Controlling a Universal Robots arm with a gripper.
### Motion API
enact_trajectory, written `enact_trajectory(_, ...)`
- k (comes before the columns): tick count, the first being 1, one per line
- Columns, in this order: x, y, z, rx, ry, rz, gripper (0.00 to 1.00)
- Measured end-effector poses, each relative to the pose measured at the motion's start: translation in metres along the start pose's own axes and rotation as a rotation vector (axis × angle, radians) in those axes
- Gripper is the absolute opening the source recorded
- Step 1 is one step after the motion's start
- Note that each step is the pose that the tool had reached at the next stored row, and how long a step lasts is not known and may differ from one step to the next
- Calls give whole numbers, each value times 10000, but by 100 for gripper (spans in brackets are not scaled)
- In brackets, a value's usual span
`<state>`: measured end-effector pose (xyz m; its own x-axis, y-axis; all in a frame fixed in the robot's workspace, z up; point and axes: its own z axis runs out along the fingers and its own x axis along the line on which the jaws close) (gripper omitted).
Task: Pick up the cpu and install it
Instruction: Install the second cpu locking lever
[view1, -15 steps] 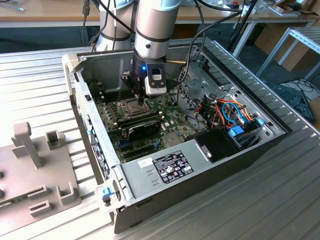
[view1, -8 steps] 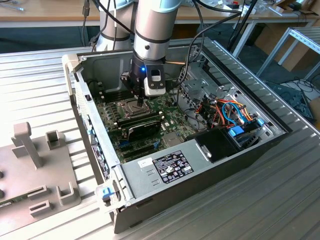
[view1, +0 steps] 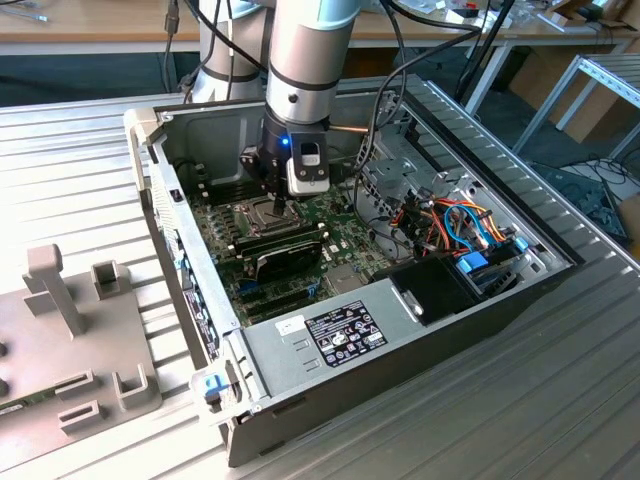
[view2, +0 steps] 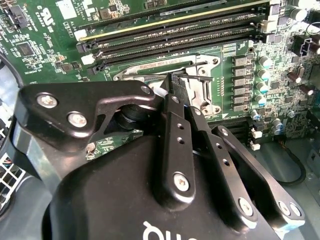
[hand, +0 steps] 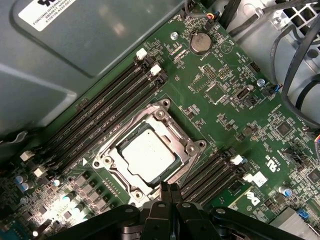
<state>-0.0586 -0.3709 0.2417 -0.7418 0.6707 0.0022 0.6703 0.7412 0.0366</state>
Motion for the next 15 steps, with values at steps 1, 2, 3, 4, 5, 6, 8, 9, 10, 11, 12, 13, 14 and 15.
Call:
enact_trajectory(1, 0, -1, 1, -2, 0, 1, 11)
enact_trajectory(2, 3, -5, 2, -4, 0, 3, 11)
enact_trajectory(3, 5, -9, 3, -2, 0, 4, 11)
enact_trajectory(4, 12, -19, 5, -2, 0, 8, 11)
enact_trajectory(5, 20, -29, 8, -1, -1, 17, 11)
enact_trajectory(6, 25, -36, 10, -1, -1, 23, 11)
enact_trajectory(8, 37, -49, 14, -2, -2, 51, 11)
enact_trajectory(9, 42, -54, 16, -2, -2, 70, 11)
enact_trajectory(10, 48, -61, 19, -1, -4, 102, 11)
enact_trajectory(11, 53, -66, 21, 0, -4, 124, 11)
enact_trajectory(12, 59, -72, 24, 0, -5, 146, 11)
enact_trajectory(13, 62, -76, 26, -1, -6, 162, 11)
enact_trajectory(14, 65, -80, 27, 0, -6, 179, 11)
enact_trajectory(15, 65, -80, 28, 2, -8, 189, 11)
